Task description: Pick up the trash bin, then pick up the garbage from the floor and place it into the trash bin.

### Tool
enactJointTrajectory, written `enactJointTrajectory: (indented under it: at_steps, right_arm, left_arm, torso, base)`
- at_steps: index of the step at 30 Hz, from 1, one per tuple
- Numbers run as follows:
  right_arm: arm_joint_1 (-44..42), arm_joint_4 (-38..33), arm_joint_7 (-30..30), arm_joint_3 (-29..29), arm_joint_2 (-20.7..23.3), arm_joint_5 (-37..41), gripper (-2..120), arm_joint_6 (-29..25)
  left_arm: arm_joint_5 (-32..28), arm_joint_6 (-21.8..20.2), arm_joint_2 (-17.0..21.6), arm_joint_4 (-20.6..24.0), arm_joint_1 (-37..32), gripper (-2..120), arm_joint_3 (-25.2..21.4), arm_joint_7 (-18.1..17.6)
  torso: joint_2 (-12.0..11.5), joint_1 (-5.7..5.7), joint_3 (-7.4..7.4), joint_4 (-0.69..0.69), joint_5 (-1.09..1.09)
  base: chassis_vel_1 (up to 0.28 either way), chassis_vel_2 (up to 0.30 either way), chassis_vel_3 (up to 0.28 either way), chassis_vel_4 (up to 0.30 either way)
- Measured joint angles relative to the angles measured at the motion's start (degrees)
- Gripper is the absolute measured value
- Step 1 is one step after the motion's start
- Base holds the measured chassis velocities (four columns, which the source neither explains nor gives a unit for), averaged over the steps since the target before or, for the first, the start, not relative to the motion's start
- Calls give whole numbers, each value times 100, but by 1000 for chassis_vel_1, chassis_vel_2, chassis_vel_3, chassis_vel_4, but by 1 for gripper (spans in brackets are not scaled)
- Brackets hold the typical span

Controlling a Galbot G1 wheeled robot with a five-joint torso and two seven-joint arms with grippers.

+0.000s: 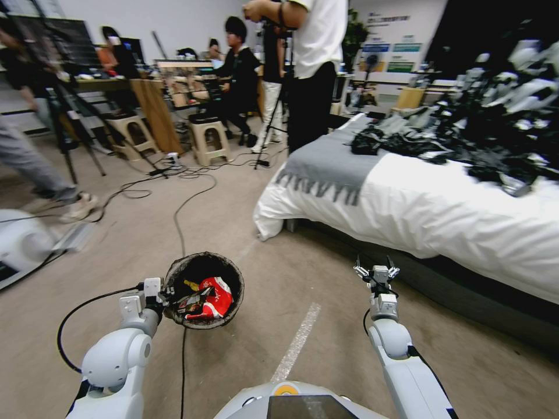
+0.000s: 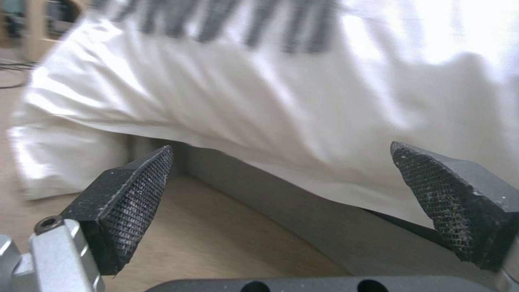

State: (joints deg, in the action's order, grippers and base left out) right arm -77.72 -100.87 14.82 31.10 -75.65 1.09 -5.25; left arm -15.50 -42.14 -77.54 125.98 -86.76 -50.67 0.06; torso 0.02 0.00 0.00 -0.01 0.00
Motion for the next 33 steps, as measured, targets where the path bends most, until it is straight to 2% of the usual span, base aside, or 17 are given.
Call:
enactJointTrajectory:
  at_steps: [13, 15, 16, 17, 19, 20, 22, 28, 31, 33]
  right_arm:
    - [-19, 60, -6, -32, -29, -48, 100, -38]
    - [-16, 61, -6, -47, -30, -50, 100, -38]
    - [-12, 71, -6, -62, -36, -58, 100, -38]
    - [-12, 71, -6, -62, -36, -58, 100, -38]
    - [-11, 94, -6, -82, -50, -77, 100, -41]
    - [-11, 94, -6, -82, -50, -77, 100, -41]
    - [-12, 104, -18, -94, -69, -99, 100, -42]
    - [-28, 117, -21, -112, -81, -130, 100, -42]
    - [-49, 121, -21, -113, -100, -158, 100, -43]
    - [-80, 120, -21, -117, -115, -188, 100, -48]
  left_arm:
    - [-74, 0, -6, -49, 34, 0, 2, -87]
    - [-291, 0, 4, -42, 51, 0, -7, -246]
    - [-519, 0, 19, -42, 78, 0, -12, -459]
    - [-519, 0, 19, -42, 78, 0, -12, -459]
    - [-847, 0, 64, -58, 92, 0, -24, -790]
    - [-847, 0, 64, -58, 92, 0, -24, -790]
    - [-1071, 0, 101, -156, 121, 0, -31, -1180]
    - [-1276, 0, 144, -360, 166, 0, -47, -1453]
    - [-1495, 0, 170, -540, 219, 0, -35, -1625]
    - [-1808, 0, 198, -685, 274, 0, -12, -1860]
  torso:
    - [0, 0, 0, 1, 0]
    - [0, 0, 0, -2, -1]
    - [0, 0, 0, -2, -1]
    - [0, 0, 0, -2, -1]
    - [0, 0, 0, -3, 0]
    - [0, 0, 0, -3, 0]
    - [0, 0, 0, -1, -1]
    - [0, 0, 0, 0, -2]
    - [0, 0, 0, 0, 0]
    - [0, 0, 0, 0, -1]
  base:
    - [75, 78, 81, 75]
    - [0, 0, 0, 0]
    - [0, 0, 0, 0]
    - [0, 0, 0, 0]
    - [0, 0, 0, 0]
    - [0, 0, 0, 0]
    - [0, 0, 0, 0]
    - [0, 0, 0, 0]
    - [0, 0, 0, 0]
    - [0, 0, 0, 0]
